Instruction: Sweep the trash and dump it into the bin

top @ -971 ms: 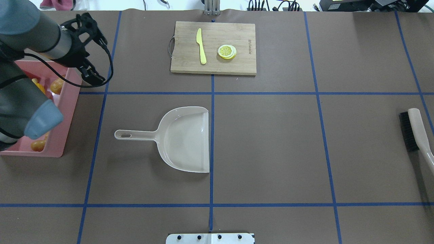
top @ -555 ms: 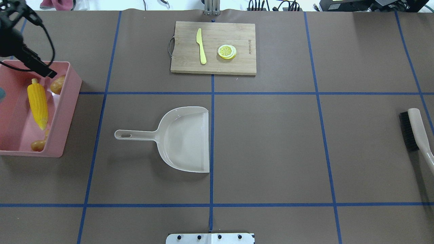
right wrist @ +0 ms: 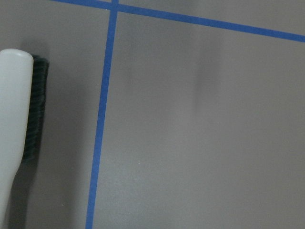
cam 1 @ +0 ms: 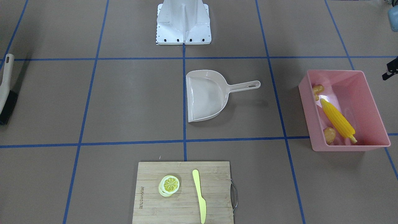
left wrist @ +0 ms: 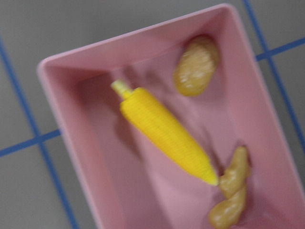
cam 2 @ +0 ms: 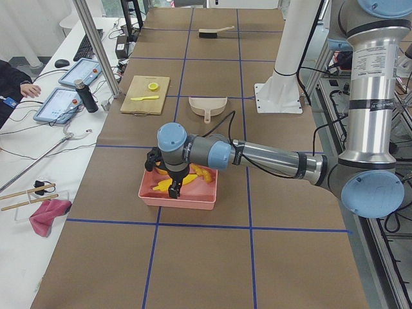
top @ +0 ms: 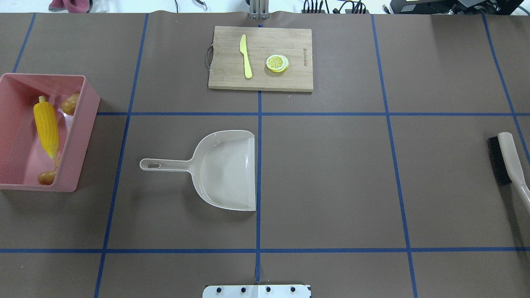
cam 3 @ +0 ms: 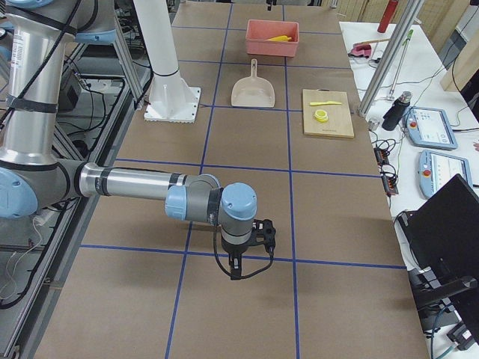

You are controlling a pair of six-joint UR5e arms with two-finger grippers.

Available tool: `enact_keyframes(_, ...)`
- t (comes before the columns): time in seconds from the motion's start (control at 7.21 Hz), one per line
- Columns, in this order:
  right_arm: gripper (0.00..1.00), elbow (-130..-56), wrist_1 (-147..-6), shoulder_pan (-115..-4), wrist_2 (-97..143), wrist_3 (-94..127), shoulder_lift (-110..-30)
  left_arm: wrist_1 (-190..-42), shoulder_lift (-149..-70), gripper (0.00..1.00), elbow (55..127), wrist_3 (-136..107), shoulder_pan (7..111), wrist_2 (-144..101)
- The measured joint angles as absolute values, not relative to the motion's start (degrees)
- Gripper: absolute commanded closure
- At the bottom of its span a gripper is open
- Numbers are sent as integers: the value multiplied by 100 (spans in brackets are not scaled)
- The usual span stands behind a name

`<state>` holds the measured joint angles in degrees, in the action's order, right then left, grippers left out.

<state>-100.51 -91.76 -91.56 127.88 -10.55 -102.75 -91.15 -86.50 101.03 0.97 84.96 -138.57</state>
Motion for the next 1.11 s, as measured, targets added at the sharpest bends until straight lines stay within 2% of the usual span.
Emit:
enact_keyframes(0.42,0,-10054,-9176,-9151,12788,-1055,-10274,-9079,-7942,2,10019,742,9004,-13814)
enact_keyframes(1.11,0,-10055,-9177,-9154,12788,-1055,-10274,-9090,-7548,2,10067,883,9066,-13667)
